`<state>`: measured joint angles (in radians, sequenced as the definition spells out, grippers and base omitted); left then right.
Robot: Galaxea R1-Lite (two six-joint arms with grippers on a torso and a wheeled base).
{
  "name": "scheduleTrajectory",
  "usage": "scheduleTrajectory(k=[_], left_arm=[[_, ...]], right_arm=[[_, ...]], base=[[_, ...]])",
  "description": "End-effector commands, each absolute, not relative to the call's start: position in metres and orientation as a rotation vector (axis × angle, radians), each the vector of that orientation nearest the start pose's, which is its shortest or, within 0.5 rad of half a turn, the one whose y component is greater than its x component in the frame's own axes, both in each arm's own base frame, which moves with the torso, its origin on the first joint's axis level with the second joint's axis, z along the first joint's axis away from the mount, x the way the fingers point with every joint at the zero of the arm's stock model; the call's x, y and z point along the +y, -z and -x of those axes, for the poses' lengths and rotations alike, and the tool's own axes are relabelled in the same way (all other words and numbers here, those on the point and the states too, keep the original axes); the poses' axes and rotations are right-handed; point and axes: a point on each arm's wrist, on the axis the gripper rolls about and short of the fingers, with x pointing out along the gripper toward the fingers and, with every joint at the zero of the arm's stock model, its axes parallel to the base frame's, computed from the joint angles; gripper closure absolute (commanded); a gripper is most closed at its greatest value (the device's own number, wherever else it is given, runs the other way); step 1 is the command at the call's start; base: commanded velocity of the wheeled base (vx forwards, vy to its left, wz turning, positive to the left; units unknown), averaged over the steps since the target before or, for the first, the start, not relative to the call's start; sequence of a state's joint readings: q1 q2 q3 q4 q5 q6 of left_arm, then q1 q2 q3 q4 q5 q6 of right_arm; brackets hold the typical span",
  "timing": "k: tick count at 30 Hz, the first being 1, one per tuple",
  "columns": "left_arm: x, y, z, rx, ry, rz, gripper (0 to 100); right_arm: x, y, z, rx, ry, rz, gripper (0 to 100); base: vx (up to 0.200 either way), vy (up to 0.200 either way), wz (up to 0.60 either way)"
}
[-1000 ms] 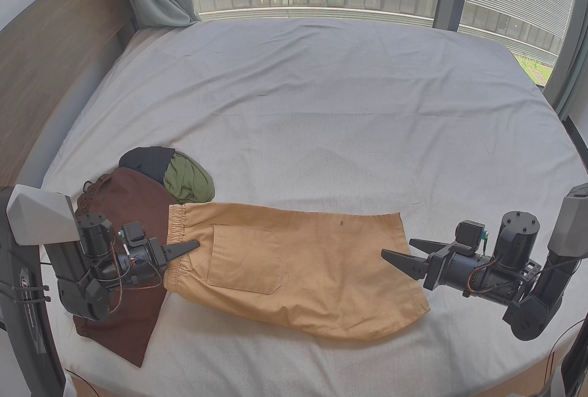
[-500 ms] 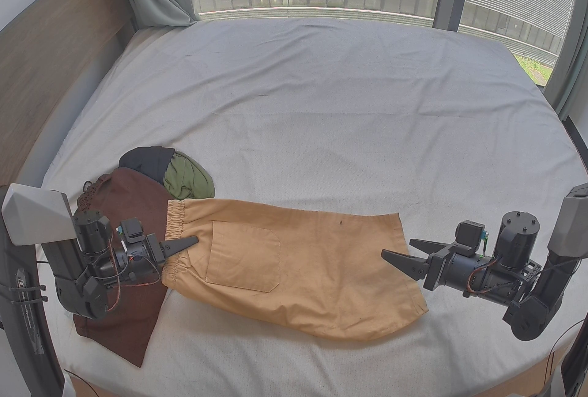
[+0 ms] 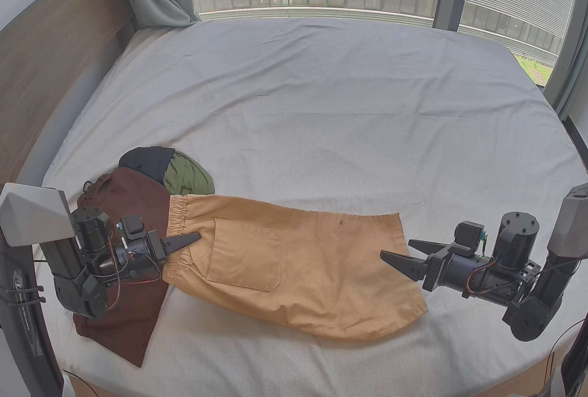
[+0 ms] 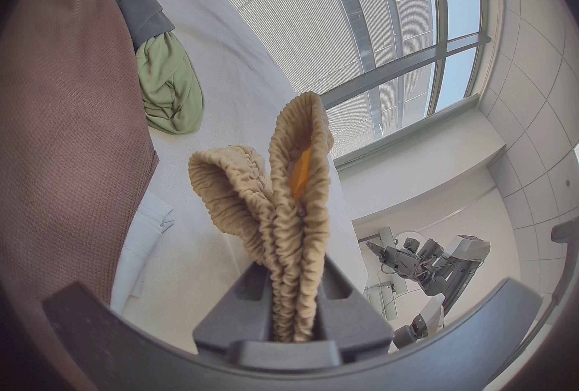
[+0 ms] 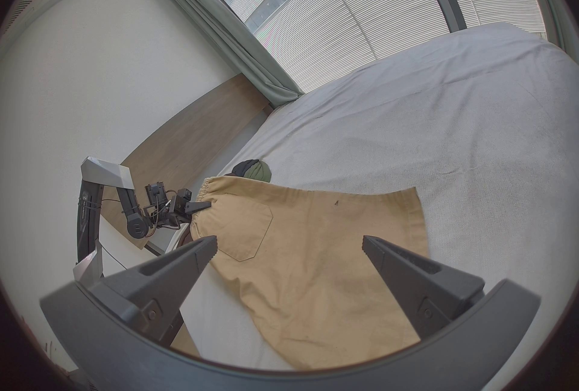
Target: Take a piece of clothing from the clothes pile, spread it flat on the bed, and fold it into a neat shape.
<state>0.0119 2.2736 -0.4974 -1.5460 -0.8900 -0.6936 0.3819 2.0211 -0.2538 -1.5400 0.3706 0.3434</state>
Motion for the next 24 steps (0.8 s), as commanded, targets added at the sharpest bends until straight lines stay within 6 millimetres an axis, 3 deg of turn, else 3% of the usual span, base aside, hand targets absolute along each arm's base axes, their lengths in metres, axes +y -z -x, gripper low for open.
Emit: scheduleTrajectory(k=[1,14,24], left_arm=[[-0.013,-0.025,-0.325,0.499,0.772,0.744,100],[-0.023,-0.036,-0.325,0.472,0.802,0.721,100],[-0.05,-0.048,-0.321,0.454,0.848,0.695,100]], right_arm=[[0.108,-0.061,-0.246,0.363,-0.705,-0.324,0],[0.109,-0.061,-0.246,0.359,-0.709,-0.322,0],[0.109,-0.061,-0.247,0.357,-0.706,-0.323,0]], base=[[0.0,0.0,0.0],[0.0,0.0,0.0],[0.0,0.0,0.0]])
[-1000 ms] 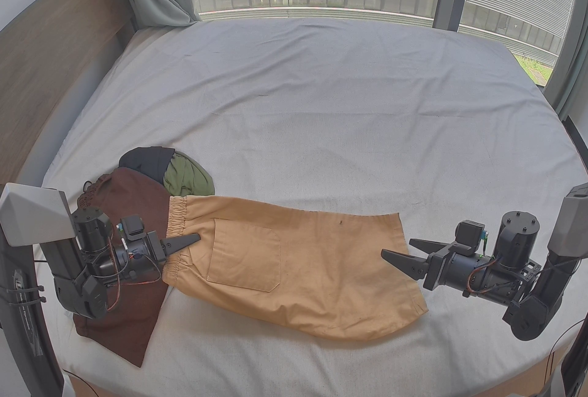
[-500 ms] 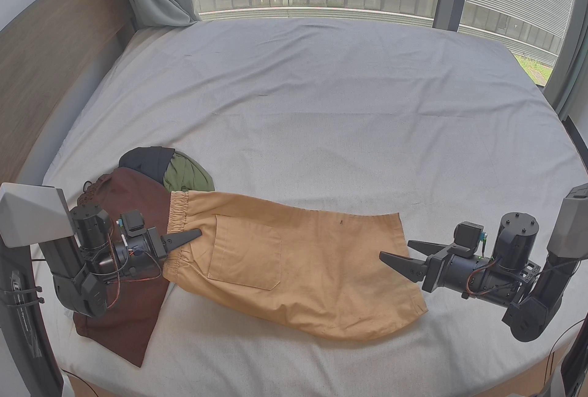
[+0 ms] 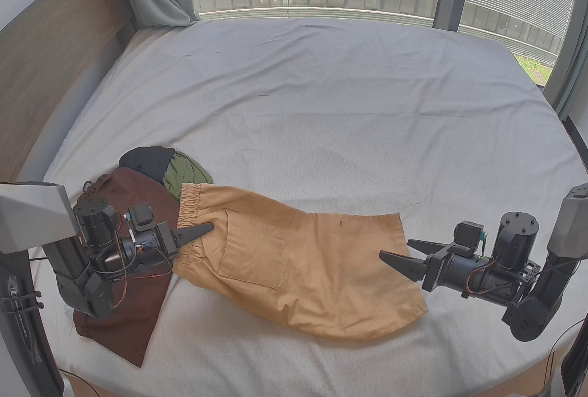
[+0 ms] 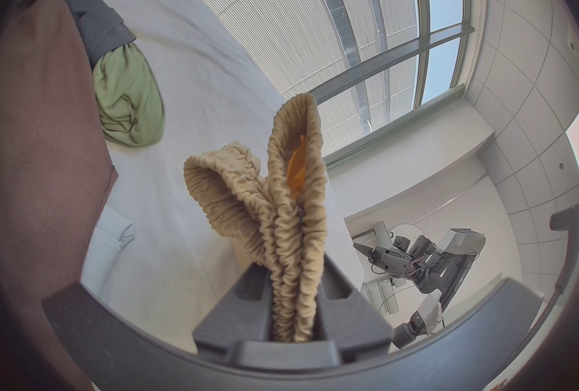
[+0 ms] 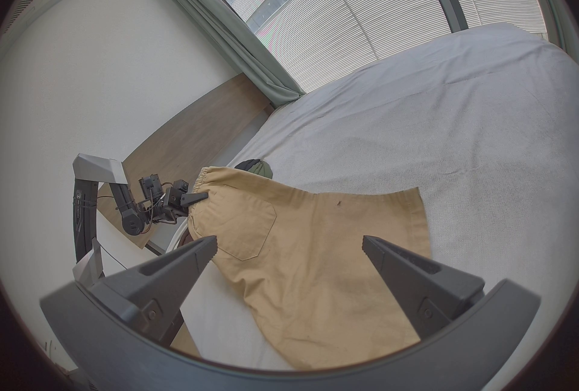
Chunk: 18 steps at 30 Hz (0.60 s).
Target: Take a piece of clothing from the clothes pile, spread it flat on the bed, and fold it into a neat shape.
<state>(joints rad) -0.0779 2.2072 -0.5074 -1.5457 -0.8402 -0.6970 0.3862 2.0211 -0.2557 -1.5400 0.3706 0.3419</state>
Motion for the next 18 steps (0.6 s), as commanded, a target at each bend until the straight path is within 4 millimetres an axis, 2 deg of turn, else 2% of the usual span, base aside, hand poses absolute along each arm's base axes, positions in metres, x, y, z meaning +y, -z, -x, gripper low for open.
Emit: scheduleTrajectory(k=[1,18], left_arm=[[-0.051,-0.048,-0.321,0.455,0.849,0.695,100],[-0.078,-0.054,-0.325,0.442,0.888,0.696,100]], right_arm=[[0.109,-0.061,-0.247,0.357,-0.706,-0.323,0],[0.108,-0.063,-0.248,0.348,-0.702,-0.322,0]], base=[[0.0,0.0,0.0],[0.0,0.0,0.0]])
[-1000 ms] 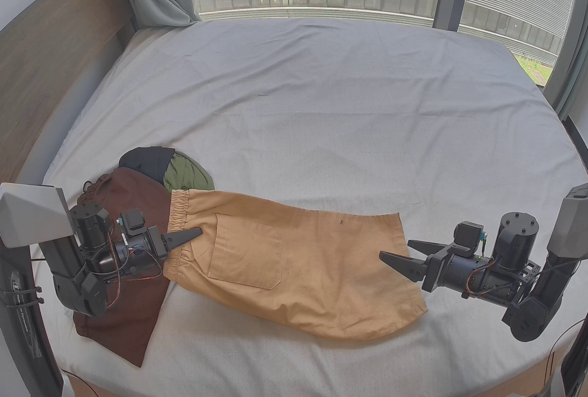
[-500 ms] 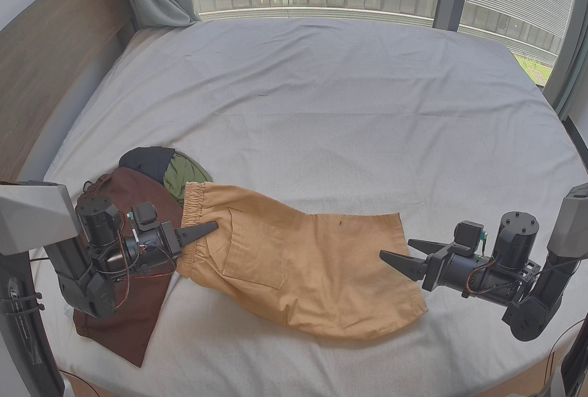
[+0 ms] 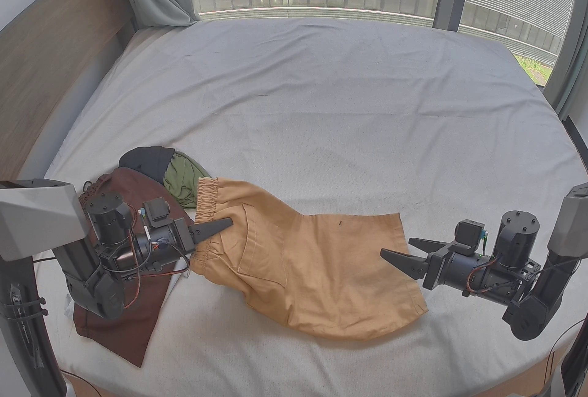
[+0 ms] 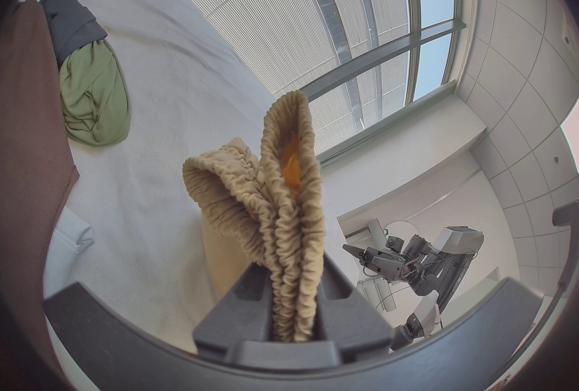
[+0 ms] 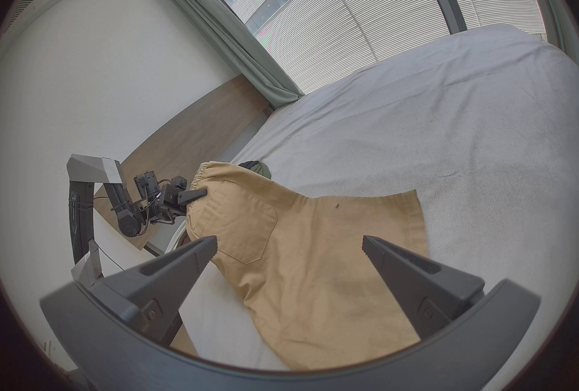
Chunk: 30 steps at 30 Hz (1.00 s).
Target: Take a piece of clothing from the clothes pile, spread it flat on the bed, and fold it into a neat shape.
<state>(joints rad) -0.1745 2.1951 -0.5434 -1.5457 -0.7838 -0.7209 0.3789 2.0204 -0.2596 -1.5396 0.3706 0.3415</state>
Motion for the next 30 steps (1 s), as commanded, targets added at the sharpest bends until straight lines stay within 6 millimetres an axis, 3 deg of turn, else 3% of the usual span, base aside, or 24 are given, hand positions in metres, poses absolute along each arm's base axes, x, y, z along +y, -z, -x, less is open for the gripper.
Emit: scheduleTrajectory(k=[1,21,30], left_arm=[[-0.078,-0.055,-0.325,0.442,0.889,0.697,100],[-0.11,-0.057,-0.331,0.448,0.98,0.697,100],[-0.139,-0.054,-0.337,0.444,0.995,0.719,100]], right_arm=[[0.108,-0.063,-0.248,0.349,-0.701,-0.324,0],[0.107,-0.07,-0.252,0.308,-0.702,-0.325,0],[0.103,-0.074,-0.258,0.282,-0.687,-0.328,0]], base=[[0.0,0.0,0.0],[0.0,0.0,0.0],[0.0,0.0,0.0]])
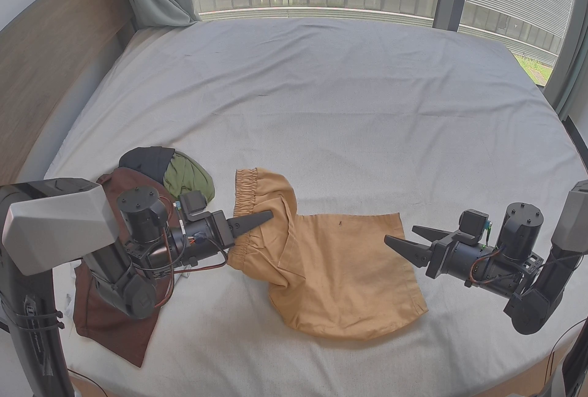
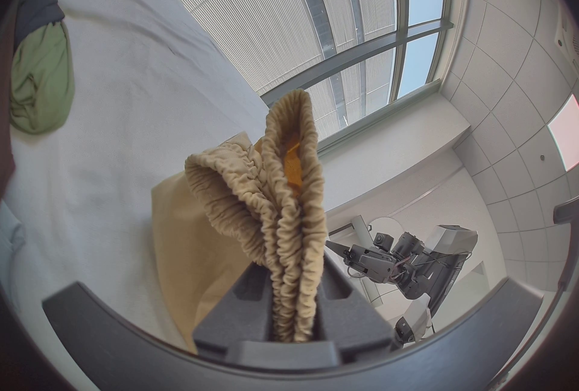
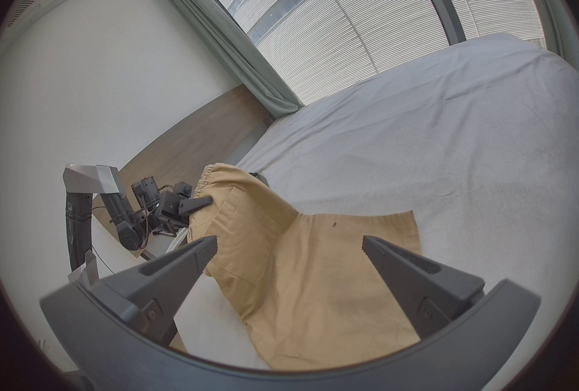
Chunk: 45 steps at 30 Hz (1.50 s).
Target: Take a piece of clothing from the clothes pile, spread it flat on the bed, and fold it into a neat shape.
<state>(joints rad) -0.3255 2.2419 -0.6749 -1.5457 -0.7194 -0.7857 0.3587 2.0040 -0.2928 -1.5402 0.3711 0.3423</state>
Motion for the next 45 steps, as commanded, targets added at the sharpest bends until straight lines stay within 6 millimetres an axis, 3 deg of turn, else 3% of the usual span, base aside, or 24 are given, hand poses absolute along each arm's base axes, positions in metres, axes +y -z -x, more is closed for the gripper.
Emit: scheduleTrajectory(k=[1,15,35,45], left_arm=[[-0.144,-0.052,-0.337,0.454,0.998,0.727,100],[-0.181,-0.024,-0.337,0.524,1.035,0.732,100],[-0.228,-0.022,-0.33,0.632,1.122,0.854,100],[-0.239,0.003,-0.328,0.688,1.12,0.851,100]], right_arm=[[0.102,-0.075,-0.26,0.276,-0.68,-0.33,0],[0.101,-0.08,-0.267,0.241,-0.672,-0.336,0],[0.099,-0.084,-0.273,0.215,-0.663,-0.339,0],[0.097,-0.085,-0.276,0.205,-0.657,-0.341,0]], base=[[0.0,0.0,0.0],[0.0,0.0,0.0],[0.0,0.0,0.0],[0.0,0.0,0.0]])
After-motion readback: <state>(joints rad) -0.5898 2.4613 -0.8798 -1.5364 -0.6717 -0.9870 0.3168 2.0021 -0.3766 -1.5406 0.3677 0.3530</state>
